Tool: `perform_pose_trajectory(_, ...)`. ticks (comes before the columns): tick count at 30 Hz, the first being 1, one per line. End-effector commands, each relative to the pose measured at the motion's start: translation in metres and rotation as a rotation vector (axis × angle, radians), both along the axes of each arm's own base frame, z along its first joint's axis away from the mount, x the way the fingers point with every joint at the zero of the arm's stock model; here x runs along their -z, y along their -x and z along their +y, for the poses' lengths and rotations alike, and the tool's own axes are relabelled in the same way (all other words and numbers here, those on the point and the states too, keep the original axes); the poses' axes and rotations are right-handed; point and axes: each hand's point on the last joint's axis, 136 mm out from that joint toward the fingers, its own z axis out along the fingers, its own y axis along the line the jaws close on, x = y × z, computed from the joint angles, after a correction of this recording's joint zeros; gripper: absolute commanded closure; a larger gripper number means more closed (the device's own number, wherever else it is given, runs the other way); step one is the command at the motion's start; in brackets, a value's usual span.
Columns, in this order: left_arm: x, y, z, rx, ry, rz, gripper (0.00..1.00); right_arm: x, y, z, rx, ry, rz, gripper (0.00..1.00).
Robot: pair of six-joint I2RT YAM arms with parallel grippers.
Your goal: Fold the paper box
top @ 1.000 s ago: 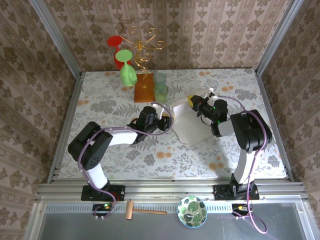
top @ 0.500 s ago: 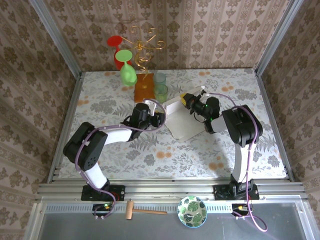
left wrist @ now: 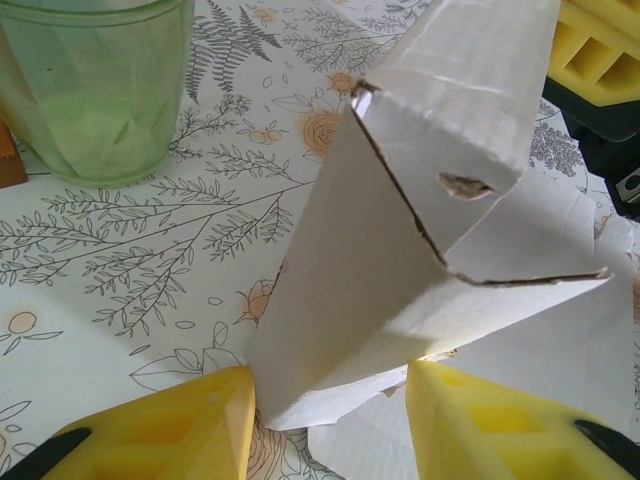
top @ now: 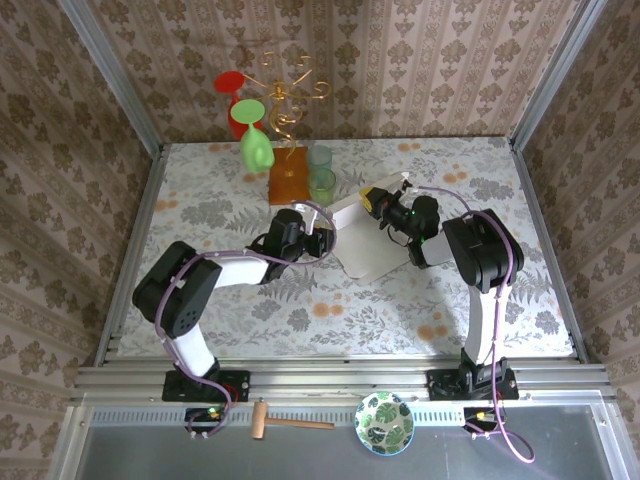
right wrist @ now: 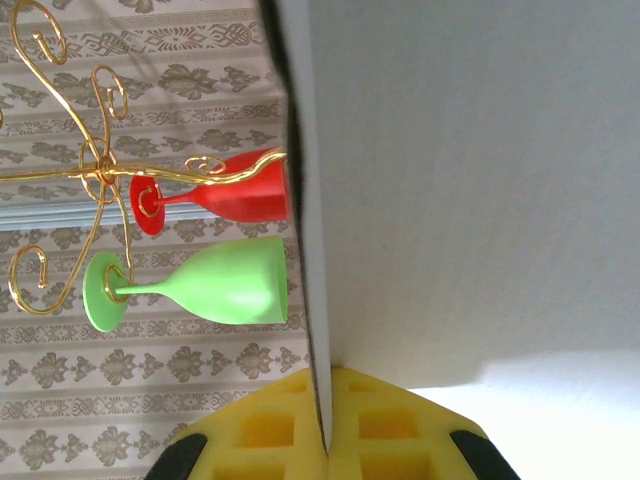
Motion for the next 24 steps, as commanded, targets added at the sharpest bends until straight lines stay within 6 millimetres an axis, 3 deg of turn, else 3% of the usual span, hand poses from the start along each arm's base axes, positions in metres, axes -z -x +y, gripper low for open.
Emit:
perform_pose_trajectory(1, -0.007, -0.005, -0.01, -0.002, 0.035, -0.032, 0.55, 0.023, 0.004, 0.001, -0.015, 0.016, 0.06, 1.0)
perform_pose_trajectory(11, -0.008, -0.016, -0.012, -0.031, 0.027, -0.103, 0.58, 0.014, 0.002, 0.001, -0.008, -0.007, 0.056, 1.0)
perform_pose_trajectory(15, -0.009, -0.023, -0.01, -0.057, 0.018, -0.137, 0.64, 0.01, 0.001, 0.002, -0.007, -0.017, 0.059, 1.0)
perform_pose_trajectory(24, -0.011, -0.026, -0.025, -0.054, 0.001, -0.18, 0.7, 0.008, 0.0, -0.001, 0.015, -0.031, 0.071, 1.0)
